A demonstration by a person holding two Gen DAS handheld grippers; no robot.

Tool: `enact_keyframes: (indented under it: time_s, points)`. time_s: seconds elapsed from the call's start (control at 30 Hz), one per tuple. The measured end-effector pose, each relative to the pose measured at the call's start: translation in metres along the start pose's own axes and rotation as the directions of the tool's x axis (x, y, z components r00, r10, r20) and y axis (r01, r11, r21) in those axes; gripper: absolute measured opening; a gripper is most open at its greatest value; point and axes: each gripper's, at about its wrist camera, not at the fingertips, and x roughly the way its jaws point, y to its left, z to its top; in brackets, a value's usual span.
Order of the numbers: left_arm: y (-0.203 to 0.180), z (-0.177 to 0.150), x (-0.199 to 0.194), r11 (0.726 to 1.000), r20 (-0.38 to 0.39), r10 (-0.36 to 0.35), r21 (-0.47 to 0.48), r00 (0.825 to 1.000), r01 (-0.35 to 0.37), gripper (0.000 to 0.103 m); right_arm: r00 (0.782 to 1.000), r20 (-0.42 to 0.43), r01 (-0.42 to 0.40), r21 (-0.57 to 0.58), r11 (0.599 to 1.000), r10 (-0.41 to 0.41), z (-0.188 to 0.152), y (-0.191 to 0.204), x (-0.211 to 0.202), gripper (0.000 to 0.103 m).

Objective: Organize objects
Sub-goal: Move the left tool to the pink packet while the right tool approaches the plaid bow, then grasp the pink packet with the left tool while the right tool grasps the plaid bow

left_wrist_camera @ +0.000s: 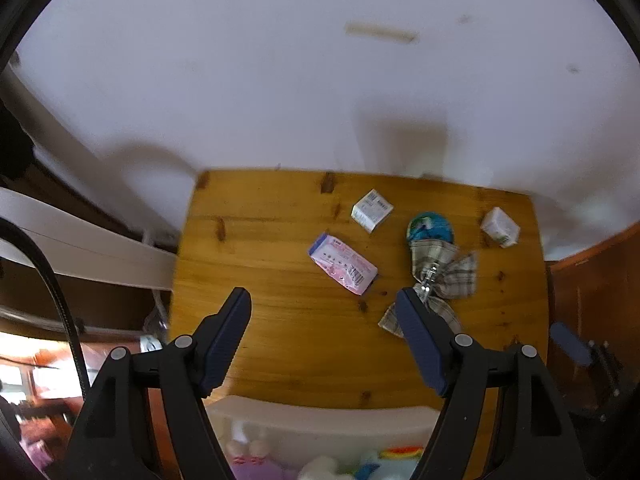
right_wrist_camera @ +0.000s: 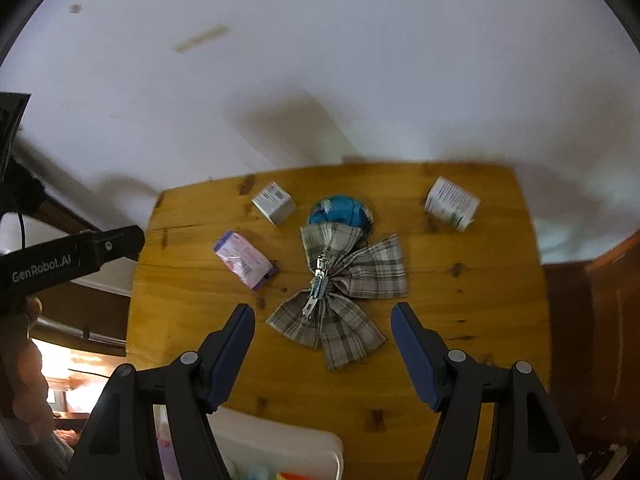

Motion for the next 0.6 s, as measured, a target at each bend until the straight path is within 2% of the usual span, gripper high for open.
enact_keyframes:
  time_s: [0.13,0.37,0.6]
  points:
    - [-0.004,0.011,0.050,0.999,-0.092,-0.008,-0.044,0.996,0.004,0.078,0.999,-0.049,0.024,0.082,0.996,-0.020,0.008,-0.007,0.040,0.071]
    - [-0.004,0.016,0.126,0.991,-0.223,-0.012,-0.134,0.975,-0.018,0.078,0.990,-0.126,0.089,0.151,0.985,-0.070,0.010,-0.009,0.097,0.071]
    - [0.006,0.012,0.175,0.955,-0.307,-0.067,-0.295,0.949,-0.028,0.078,0.983,-0.145,0.138,0.155,0.978,-0.116,0.009,-0.006,0.123,0.071]
